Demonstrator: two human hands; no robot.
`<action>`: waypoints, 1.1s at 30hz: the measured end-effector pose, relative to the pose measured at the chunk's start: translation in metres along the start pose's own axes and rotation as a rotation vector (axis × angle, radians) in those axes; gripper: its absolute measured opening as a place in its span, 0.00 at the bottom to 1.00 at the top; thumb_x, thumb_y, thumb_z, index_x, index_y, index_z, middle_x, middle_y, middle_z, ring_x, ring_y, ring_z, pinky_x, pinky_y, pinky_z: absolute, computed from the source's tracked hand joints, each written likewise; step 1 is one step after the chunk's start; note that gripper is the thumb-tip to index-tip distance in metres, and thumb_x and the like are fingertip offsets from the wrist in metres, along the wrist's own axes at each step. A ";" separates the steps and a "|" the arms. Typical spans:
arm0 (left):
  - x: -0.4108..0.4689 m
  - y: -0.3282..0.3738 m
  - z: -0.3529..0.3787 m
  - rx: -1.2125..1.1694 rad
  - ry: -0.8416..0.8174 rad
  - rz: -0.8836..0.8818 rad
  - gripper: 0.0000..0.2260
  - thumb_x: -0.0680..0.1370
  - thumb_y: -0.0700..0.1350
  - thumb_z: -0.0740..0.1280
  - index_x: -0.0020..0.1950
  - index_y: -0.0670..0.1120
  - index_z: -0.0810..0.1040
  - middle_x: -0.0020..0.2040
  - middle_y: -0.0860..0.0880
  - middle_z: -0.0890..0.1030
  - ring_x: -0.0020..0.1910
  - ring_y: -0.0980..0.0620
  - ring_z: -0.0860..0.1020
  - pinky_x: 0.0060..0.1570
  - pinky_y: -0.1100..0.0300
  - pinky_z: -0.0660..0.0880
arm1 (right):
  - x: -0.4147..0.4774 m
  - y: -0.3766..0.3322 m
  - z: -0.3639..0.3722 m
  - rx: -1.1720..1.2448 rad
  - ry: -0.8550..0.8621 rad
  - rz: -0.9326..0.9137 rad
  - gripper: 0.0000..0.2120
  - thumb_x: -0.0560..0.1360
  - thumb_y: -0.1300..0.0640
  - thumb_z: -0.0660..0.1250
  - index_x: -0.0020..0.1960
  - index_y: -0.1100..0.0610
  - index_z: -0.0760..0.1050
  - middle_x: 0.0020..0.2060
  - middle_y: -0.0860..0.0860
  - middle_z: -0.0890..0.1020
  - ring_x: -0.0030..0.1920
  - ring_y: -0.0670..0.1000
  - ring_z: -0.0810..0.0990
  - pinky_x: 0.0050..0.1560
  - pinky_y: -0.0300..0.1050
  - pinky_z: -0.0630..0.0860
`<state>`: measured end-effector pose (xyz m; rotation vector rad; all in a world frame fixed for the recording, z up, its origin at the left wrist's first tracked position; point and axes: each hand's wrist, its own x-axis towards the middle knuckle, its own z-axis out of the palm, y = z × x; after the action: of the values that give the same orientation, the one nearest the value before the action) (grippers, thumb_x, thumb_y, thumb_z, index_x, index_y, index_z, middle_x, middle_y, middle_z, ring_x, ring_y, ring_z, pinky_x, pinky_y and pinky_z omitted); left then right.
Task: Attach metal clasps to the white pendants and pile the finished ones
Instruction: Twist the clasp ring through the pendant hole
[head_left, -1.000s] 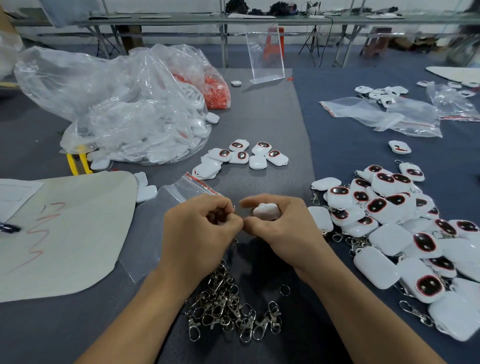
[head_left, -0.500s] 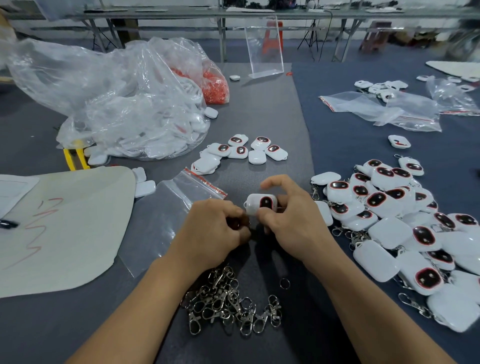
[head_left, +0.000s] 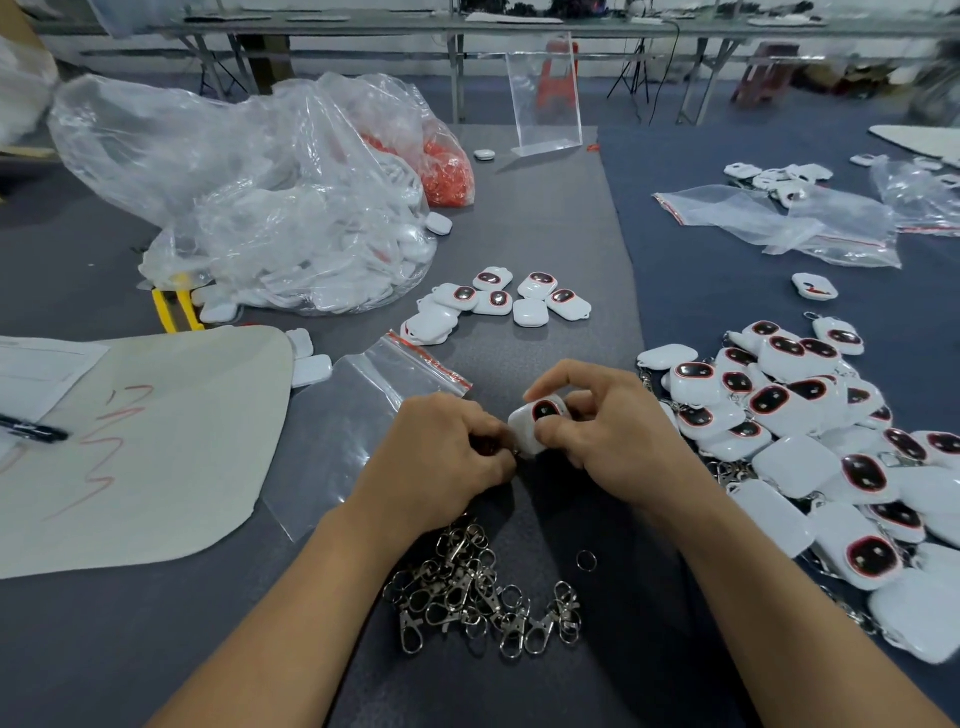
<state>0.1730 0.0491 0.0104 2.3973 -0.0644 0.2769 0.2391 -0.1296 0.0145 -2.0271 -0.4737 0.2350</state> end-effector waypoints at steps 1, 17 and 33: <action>0.000 0.000 0.000 0.003 0.001 0.004 0.11 0.65 0.53 0.71 0.44 0.54 0.88 0.32 0.56 0.80 0.35 0.57 0.77 0.36 0.68 0.68 | -0.001 0.000 -0.002 -0.013 -0.014 0.000 0.10 0.74 0.61 0.73 0.47 0.45 0.80 0.27 0.48 0.80 0.26 0.43 0.72 0.35 0.43 0.69; -0.006 0.002 0.002 0.058 0.049 -0.026 0.11 0.66 0.55 0.69 0.44 0.54 0.87 0.32 0.53 0.81 0.33 0.54 0.77 0.35 0.60 0.72 | -0.006 -0.008 -0.002 -0.076 -0.030 0.005 0.08 0.71 0.62 0.72 0.43 0.48 0.81 0.26 0.52 0.81 0.25 0.47 0.72 0.29 0.40 0.69; 0.001 -0.004 0.003 -0.482 0.120 -0.134 0.12 0.69 0.40 0.79 0.44 0.59 0.88 0.36 0.54 0.86 0.35 0.59 0.83 0.38 0.67 0.77 | -0.001 -0.009 -0.004 0.637 -0.040 0.340 0.09 0.75 0.72 0.64 0.48 0.63 0.80 0.30 0.57 0.81 0.22 0.49 0.68 0.21 0.37 0.58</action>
<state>0.1748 0.0495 0.0058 1.8930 0.0769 0.3031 0.2381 -0.1296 0.0242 -1.4622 -0.0522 0.5585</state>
